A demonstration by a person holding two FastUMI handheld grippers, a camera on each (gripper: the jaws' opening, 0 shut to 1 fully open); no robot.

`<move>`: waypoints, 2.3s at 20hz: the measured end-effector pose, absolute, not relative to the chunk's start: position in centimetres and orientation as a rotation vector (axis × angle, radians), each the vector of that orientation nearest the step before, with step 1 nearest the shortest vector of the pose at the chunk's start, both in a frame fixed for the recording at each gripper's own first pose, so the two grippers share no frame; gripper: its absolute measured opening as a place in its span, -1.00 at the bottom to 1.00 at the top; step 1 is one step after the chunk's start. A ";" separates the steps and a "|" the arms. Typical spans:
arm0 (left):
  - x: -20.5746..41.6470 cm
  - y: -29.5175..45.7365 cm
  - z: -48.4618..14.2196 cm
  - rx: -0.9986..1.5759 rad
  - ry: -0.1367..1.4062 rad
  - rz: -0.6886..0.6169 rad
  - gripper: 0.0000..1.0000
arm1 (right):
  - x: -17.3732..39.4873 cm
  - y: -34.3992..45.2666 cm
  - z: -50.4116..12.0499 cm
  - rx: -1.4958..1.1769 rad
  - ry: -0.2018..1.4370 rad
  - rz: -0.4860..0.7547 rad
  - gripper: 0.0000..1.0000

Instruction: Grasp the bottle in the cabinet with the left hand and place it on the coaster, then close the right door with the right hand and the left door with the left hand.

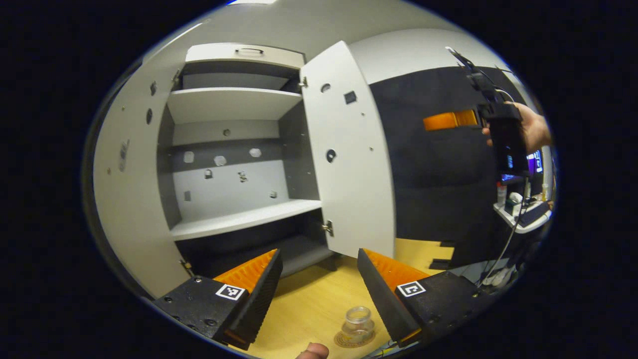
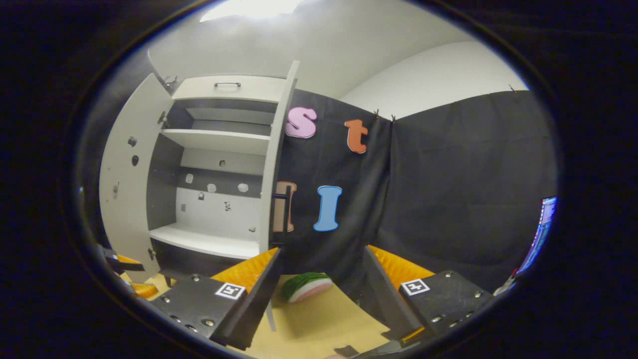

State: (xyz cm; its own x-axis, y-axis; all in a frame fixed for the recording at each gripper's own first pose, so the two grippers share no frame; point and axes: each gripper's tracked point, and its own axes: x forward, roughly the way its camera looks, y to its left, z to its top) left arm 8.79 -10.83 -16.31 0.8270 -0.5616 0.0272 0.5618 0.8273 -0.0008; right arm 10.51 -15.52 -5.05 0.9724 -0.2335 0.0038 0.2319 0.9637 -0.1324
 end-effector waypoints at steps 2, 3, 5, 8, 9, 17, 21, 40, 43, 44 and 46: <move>9.3 -10.2 -13.9 -0.092 -0.048 -0.565 0.90 | 11.7 -18.1 -5.2 -0.131 0.040 -0.264 0.96; 9.1 -10.3 -13.4 -0.126 -0.040 -0.580 0.93 | 12.5 -19.1 -5.4 -0.128 0.050 -0.278 0.97; 9.3 -9.9 -13.0 -0.124 -0.030 -0.578 0.94 | 14.1 -20.5 -5.9 -0.135 0.074 -0.286 0.97; 9.7 -8.6 -13.5 -0.032 -0.015 -0.543 0.96 | 16.9 -21.6 -5.7 -0.148 0.067 -0.267 0.96; 9.3 -8.9 -13.2 -0.035 -0.029 -0.562 0.95 | 17.8 -21.0 -5.7 -0.128 0.059 -0.223 0.96; 7.1 -6.8 -14.7 -0.119 0.027 -0.567 0.97 | 26.9 -15.1 -9.7 -0.081 0.184 -0.097 0.94; 6.4 -4.1 -14.6 -0.099 0.020 -0.516 0.96 | 26.1 -14.9 -7.7 -0.181 0.133 -0.134 0.54; 4.6 3.6 -13.5 0.010 -0.015 -0.402 0.96 | 25.0 -9.7 -7.9 -0.124 0.154 -0.064 0.54; 4.7 4.1 -13.0 0.002 -0.008 -0.386 0.95 | 25.4 -7.4 -8.2 -0.101 0.157 -0.011 0.54; 4.7 4.3 -12.4 -0.050 0.001 -0.379 0.97 | 25.3 -6.7 -8.1 -0.100 0.156 0.002 0.54; 4.5 5.2 -11.2 -0.126 0.024 -0.351 0.96 | 25.4 -5.9 -7.9 -0.116 0.149 0.013 0.54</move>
